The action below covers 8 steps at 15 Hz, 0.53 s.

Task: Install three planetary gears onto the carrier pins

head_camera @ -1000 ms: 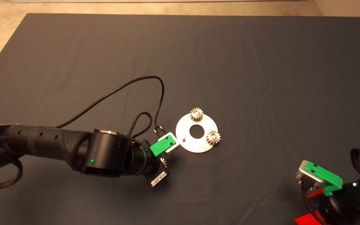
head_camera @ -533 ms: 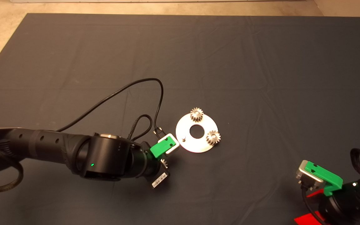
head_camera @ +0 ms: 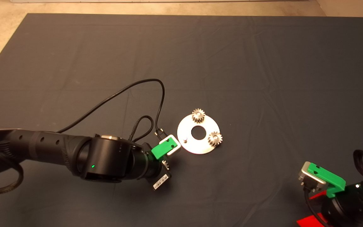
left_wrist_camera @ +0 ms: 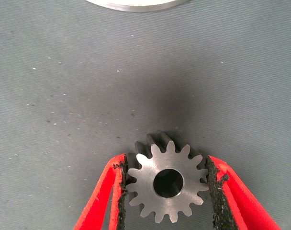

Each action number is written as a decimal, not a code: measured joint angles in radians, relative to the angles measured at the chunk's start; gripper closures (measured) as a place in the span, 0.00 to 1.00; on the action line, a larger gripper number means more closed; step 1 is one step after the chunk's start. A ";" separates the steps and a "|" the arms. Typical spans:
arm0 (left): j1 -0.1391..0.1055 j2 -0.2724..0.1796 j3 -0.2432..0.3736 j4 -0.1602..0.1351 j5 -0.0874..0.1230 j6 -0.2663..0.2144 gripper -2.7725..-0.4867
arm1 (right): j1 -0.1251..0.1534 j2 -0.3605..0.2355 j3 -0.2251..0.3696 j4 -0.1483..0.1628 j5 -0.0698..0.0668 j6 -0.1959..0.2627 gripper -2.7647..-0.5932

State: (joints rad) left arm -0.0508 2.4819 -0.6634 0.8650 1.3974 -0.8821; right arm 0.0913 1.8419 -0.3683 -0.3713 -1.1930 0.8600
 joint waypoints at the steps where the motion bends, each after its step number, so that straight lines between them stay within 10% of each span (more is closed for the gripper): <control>1: 0.006 0.000 0.003 0.004 0.000 0.000 0.83 | 0.000 0.000 0.000 0.000 0.000 0.000 0.46; 8: 0.018 -0.003 0.014 0.018 0.003 0.000 0.88 | 0.000 -0.024 0.000 0.000 0.001 -0.002 0.46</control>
State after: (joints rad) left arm -0.0332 2.4794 -0.6494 0.8832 1.4000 -0.8823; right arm 0.0913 1.8174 -0.3683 -0.3713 -1.1915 0.8581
